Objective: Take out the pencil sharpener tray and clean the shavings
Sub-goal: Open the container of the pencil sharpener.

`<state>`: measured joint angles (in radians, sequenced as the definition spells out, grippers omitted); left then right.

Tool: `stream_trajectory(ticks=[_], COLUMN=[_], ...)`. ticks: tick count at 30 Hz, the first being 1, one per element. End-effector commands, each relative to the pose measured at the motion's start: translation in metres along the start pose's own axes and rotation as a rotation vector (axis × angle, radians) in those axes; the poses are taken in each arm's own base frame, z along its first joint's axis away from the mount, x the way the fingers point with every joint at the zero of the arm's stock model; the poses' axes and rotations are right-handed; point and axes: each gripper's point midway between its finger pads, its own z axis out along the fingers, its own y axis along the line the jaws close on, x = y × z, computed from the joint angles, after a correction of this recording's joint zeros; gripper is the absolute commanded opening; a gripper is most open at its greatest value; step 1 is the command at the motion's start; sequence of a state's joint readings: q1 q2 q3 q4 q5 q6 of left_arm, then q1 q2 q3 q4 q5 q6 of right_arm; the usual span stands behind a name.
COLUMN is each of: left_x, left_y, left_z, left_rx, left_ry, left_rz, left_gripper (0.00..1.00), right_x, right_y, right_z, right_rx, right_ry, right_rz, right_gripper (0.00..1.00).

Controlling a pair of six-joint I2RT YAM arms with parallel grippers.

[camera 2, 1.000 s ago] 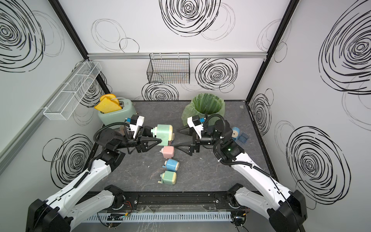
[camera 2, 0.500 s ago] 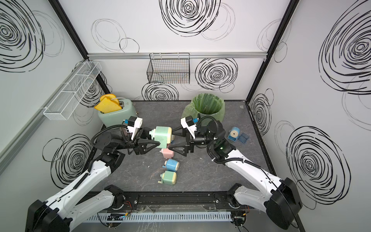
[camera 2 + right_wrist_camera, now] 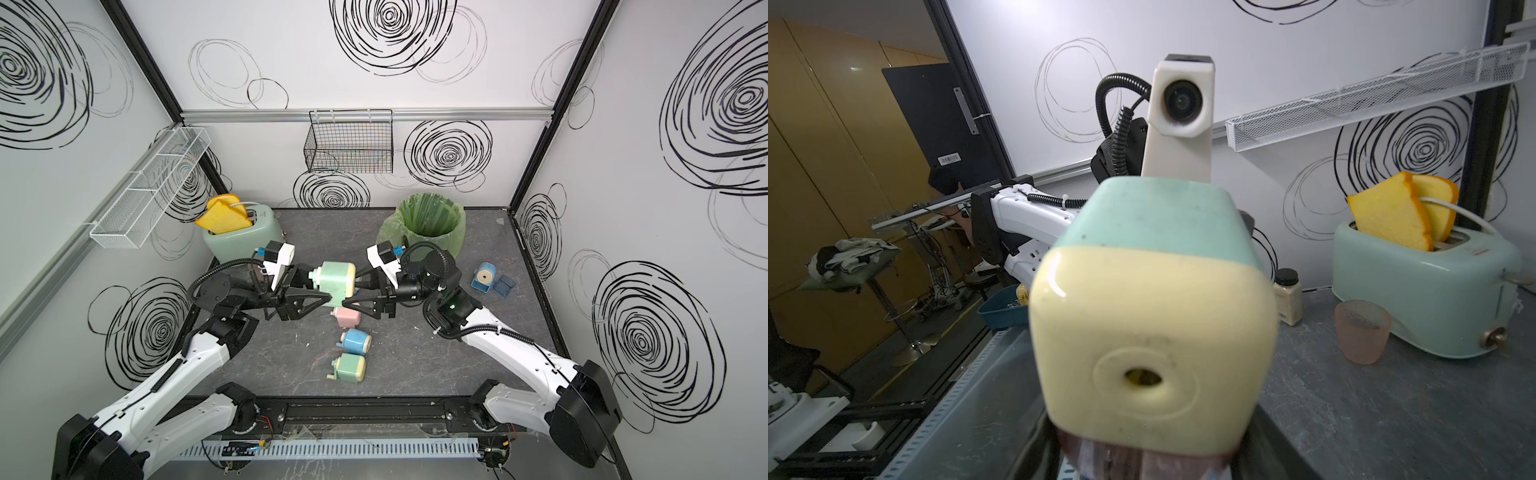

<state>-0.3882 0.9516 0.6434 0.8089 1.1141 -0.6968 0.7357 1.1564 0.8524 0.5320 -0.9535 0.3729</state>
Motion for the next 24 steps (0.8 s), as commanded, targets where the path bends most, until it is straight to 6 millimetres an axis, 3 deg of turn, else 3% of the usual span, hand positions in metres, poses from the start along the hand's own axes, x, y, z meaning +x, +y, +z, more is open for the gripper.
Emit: stream_trajectory(ticks=[1, 8, 24], left_x=[-0.009, -0.009, -0.012], left_y=[-0.017, -0.016, -0.011], left_z=[-0.001, -0.003, -0.004], left_rx=[0.039, 0.026, 0.009], left_ry=[-0.018, -0.018, -0.026], left_rz=[0.079, 0.084, 0.084], left_gripper=[0.39, 0.39, 0.39], right_x=[-0.015, -0.008, 0.002], right_y=[0.004, 0.002, -0.019], right_z=[-0.002, -0.017, -0.062], right_rx=[0.01, 0.014, 0.092], right_ry=[-0.03, -0.008, 0.019], right_rz=[-0.046, -0.044, -0.016], right_gripper=[0.53, 0.39, 0.37])
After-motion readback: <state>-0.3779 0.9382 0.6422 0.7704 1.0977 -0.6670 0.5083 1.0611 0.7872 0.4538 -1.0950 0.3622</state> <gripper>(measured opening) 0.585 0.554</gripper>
